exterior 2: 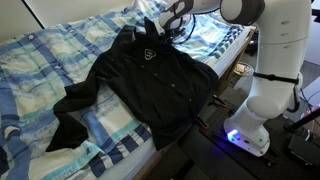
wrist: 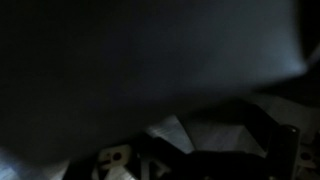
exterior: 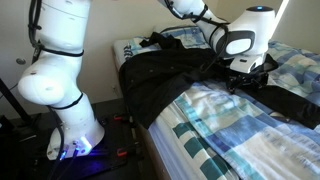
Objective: Fold the coat
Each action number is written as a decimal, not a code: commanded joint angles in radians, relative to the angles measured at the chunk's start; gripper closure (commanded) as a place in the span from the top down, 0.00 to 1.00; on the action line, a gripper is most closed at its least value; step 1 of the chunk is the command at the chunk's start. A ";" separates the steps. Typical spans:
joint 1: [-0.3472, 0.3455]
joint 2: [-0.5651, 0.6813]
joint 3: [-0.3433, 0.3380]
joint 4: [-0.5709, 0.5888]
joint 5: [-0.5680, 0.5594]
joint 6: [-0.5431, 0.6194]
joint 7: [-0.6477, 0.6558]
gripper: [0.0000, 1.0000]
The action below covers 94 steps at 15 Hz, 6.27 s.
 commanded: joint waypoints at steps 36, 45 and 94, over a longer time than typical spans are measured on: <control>0.132 0.094 -0.100 0.219 -0.214 0.045 0.303 0.00; 0.258 -0.042 -0.080 0.200 -0.299 0.083 0.299 0.00; 0.097 -0.148 0.165 0.265 0.131 -0.418 -0.483 0.00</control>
